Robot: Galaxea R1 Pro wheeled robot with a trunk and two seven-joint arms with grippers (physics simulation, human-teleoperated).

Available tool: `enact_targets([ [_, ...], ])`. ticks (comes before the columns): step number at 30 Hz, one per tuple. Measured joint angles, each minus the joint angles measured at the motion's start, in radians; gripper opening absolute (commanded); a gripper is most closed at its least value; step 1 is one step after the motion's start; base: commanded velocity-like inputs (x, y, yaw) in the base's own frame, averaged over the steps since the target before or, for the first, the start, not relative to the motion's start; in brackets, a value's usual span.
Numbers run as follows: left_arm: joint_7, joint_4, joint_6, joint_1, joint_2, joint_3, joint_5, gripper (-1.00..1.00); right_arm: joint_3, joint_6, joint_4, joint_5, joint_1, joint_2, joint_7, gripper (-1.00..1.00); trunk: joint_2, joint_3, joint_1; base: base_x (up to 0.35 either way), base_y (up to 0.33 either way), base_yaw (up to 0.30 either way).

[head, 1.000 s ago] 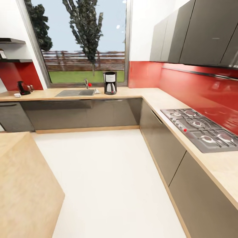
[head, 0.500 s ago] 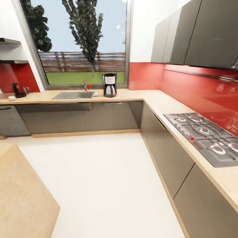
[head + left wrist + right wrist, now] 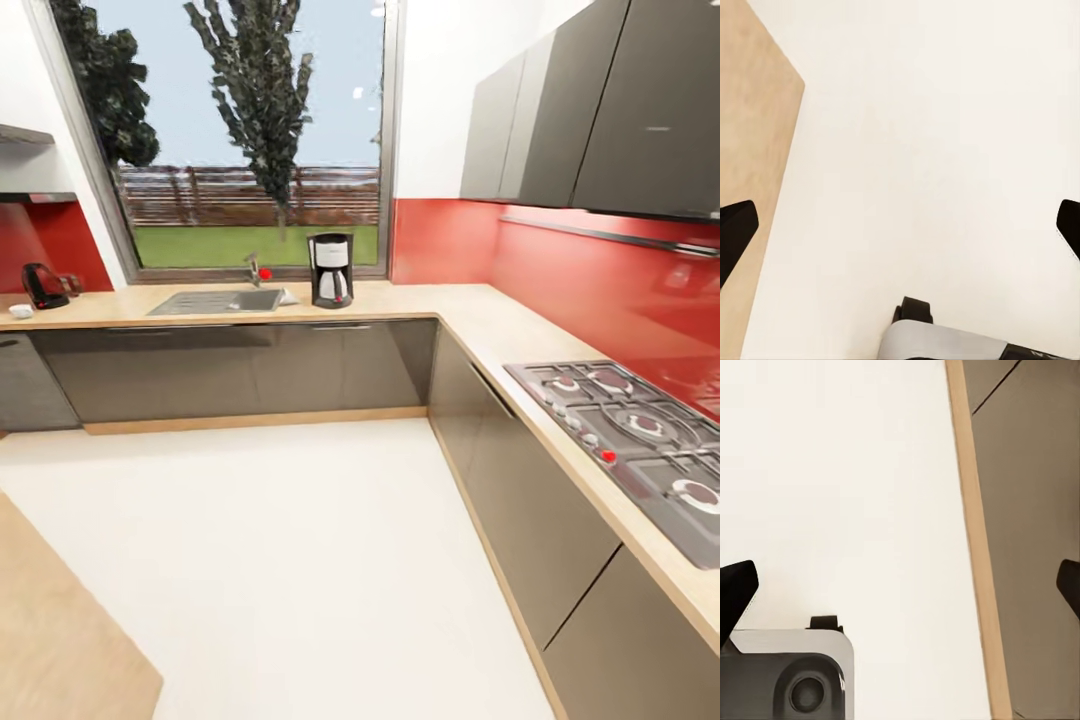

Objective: Set up a coffee station on the kitchen countertop: keep the coffee maker on the countertop, move the bottle of coffee from the kitchen shelf to the counter next to the coffee maker, place a paper coffee filter on top of the coffee maker, put the saucer next to the coffee maker with the coffee cup on the saucer, and place the electric kettle next to the coffee maker.

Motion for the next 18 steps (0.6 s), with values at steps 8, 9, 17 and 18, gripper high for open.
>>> enact_targets([
  [8,0.000,0.000,0.000,0.000,0.000,0.000,0.000,1.00,0.000,0.000,0.000,0.000,0.000,0.000,0.000,1.00,0.000,0.011,0.000,0.338,0.000,0.152],
  [9,0.000,0.000,0.000,0.000,0.000,0.000,0.000,1.00,0.000,0.000,0.000,0.000,0.000,0.000,0.000,1.00,0.000,0.012,0.000,0.338,0.000,0.207],
  [17,0.000,0.000,0.000,0.000,0.000,0.000,0.000,1.00,0.000,0.000,0.000,-0.001,0.000,0.000,0.000,1.00,0.000,0.020,0.000,0.337,0.000,0.205],
  [18,0.000,0.000,0.000,0.000,0.000,0.000,0.000,1.00,0.000,0.000,0.000,-0.001,0.000,0.000,0.000,1.00,0.000,0.021,0.000,0.338,0.000,0.061],
])
